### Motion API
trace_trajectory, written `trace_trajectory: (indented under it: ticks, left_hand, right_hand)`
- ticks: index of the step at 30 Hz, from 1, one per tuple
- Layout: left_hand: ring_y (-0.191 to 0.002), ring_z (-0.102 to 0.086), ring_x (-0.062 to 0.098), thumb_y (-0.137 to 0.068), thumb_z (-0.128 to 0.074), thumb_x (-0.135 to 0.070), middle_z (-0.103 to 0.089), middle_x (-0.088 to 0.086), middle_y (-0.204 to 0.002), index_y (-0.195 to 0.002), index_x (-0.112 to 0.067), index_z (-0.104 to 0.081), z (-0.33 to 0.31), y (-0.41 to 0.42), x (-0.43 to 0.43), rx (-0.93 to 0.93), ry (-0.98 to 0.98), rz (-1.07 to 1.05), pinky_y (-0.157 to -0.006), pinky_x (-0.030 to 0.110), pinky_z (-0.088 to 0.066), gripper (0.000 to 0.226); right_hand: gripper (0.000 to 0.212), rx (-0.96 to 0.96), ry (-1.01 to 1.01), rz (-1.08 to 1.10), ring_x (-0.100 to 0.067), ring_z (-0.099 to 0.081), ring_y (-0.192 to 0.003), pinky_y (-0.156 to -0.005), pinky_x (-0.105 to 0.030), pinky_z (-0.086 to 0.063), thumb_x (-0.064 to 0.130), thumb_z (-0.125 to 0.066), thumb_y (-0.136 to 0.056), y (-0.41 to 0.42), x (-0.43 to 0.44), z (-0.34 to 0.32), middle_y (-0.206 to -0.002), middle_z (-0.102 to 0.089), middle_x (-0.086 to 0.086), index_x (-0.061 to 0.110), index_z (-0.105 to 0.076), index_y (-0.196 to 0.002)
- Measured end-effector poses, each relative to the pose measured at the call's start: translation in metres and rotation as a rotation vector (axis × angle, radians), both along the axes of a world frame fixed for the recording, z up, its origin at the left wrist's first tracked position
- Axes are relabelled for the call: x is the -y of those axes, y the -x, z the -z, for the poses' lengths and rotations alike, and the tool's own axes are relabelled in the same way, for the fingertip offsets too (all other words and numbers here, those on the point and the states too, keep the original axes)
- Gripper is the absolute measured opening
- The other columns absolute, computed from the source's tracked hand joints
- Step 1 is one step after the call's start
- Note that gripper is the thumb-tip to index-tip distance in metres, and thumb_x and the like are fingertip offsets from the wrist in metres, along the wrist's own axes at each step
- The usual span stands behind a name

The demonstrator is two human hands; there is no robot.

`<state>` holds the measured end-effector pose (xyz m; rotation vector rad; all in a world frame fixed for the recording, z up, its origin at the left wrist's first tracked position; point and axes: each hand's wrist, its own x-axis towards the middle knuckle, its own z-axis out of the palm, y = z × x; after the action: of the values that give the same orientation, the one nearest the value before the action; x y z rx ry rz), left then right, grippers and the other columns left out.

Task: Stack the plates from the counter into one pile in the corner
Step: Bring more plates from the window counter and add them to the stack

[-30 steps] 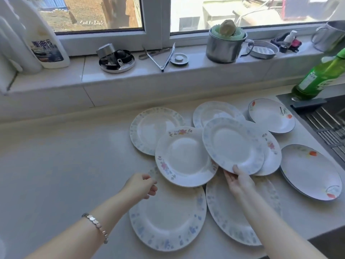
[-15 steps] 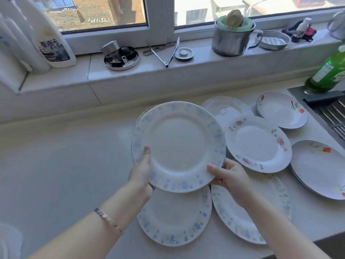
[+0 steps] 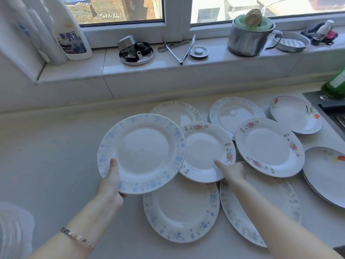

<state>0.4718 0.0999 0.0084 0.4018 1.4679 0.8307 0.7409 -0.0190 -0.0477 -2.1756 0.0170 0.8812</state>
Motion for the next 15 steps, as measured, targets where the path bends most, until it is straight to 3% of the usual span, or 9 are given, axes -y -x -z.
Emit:
trace_trajectory:
  ticks: [2, 4, 7, 10, 12, 15]
  left_hand:
    - [-0.063, -0.064, 0.011, -0.091, -0.050, -0.043, -0.064, -0.002, -0.097, -0.111, -0.026, -0.051, 0.000, 0.005, 0.004, -0.013, -0.003, -0.005, -0.057, 0.032, -0.056, 0.026]
    - [-0.069, -0.060, 0.013, -0.091, -0.050, -0.042, -0.062, 0.001, -0.108, -0.109, -0.025, -0.051, 0.000, 0.009, 0.008, -0.024, -0.003, -0.006, -0.072, 0.040, -0.053, 0.025]
    - [-0.073, -0.058, 0.015, -0.091, -0.051, -0.043, -0.060, 0.003, -0.111, -0.109, -0.024, -0.051, 0.001, 0.017, 0.013, -0.053, 0.002, 0.003, -0.088, 0.046, -0.048, 0.026]
    - [-0.073, -0.059, 0.016, -0.090, -0.051, -0.045, -0.063, 0.004, -0.102, -0.096, -0.019, -0.057, 0.002, 0.026, 0.019, -0.084, 0.025, 0.029, -0.084, 0.044, -0.050, 0.026]
    - [-0.074, -0.060, 0.017, -0.090, -0.051, -0.045, -0.064, 0.001, -0.091, -0.083, -0.020, -0.058, 0.000, 0.037, 0.021, -0.096, 0.015, 0.057, -0.075, 0.039, -0.051, 0.027]
    - [-0.075, -0.061, 0.017, -0.090, -0.051, -0.046, -0.065, -0.002, -0.087, -0.082, -0.021, -0.060, -0.010, 0.066, 0.021, -0.109, -0.013, 0.064, -0.077, 0.033, -0.049, 0.028]
  right_hand:
    - [0.044, -0.045, -0.027, 0.025, -0.028, -0.059, -0.089, -0.078, -0.034, -0.048, 0.024, -0.074, -0.075, -0.004, -0.001, 0.002, -0.096, -0.059, -0.008, 0.002, -0.057, -0.110]
    - [0.044, -0.139, -0.127, 0.091, -0.032, -0.062, -0.099, -0.089, -0.042, -0.051, 0.018, -0.074, -0.075, -0.006, -0.001, 0.002, -0.105, -0.065, -0.011, 0.001, -0.059, -0.112]
    - [0.038, -0.231, -0.307, 0.169, -0.033, -0.062, -0.098, -0.075, -0.040, -0.054, 0.007, -0.069, -0.078, -0.003, -0.003, -0.003, -0.108, -0.064, -0.013, 0.003, -0.057, -0.114]
    - [0.043, -0.219, -0.408, 0.190, -0.032, -0.063, -0.094, -0.070, -0.037, -0.053, 0.003, -0.069, -0.078, 0.004, -0.005, -0.015, -0.113, -0.063, -0.014, 0.007, -0.054, -0.119]
    - [0.046, -0.217, -0.461, 0.172, -0.026, -0.063, -0.085, -0.063, -0.034, -0.055, 0.001, -0.067, -0.079, 0.012, -0.005, -0.026, -0.107, -0.063, -0.011, 0.007, -0.050, -0.122]
    - [0.046, -0.317, -0.568, 0.121, -0.021, -0.064, -0.080, -0.054, -0.027, -0.059, -0.003, -0.061, -0.083, 0.033, -0.011, -0.045, -0.096, -0.063, -0.005, 0.005, -0.049, -0.128]
